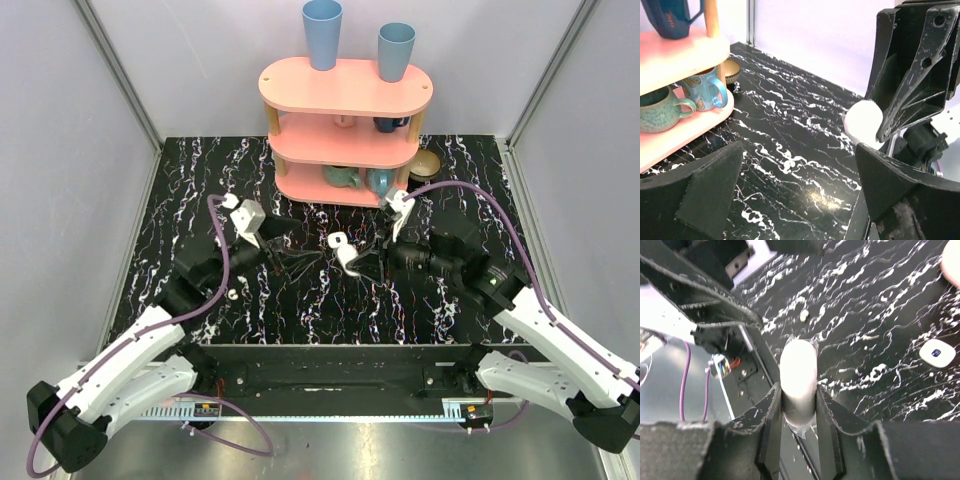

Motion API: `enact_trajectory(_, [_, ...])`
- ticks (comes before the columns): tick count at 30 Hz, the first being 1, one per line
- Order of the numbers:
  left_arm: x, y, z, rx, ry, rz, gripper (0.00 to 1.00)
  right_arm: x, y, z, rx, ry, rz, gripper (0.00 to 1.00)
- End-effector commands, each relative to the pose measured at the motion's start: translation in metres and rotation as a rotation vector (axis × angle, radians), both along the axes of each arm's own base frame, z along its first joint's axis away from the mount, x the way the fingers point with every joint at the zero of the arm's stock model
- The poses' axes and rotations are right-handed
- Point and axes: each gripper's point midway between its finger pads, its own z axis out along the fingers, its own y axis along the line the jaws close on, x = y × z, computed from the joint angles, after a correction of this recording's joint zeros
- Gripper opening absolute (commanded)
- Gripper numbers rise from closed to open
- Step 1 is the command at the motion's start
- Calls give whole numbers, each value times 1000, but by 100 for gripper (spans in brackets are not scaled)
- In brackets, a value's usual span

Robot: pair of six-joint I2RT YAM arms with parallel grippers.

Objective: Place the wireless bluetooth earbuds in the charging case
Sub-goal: Pass from the right arm to the left

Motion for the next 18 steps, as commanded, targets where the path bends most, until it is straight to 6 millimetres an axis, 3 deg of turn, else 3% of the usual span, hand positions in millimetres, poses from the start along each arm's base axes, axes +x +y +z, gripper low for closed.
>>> enact_trajectory(1, [2,13,59,-324,-67,76,99,25,1,65,298,-102,-173,0])
enact_trajectory(2, [1,12,52,-345,-40,66,99,27,2,85,387,-152,-173,0])
enact_trajectory(3, [-4,14,64,-399,-78,48,99,25,-2,85,431,-132,-194,0])
enact_trajectory(5, [-7,12,57,-448,-52,20,99,32,-9,102,531,-161,-255,0])
enact_trajectory(6, [-14,14,69,-496,-94,-6,99,31,-10,103,561,-145,-262,0])
enact_trajectory(8, [-16,8,68,-518,-85,-43,99,32,-11,111,612,-144,-270,0])
enact_trajectory(12, [-26,-3,74,-573,-113,-127,99,26,-9,114,687,-119,-240,0])
enact_trajectory(18, [-34,-5,84,-651,-140,-193,99,16,1,113,651,-115,-155,0])
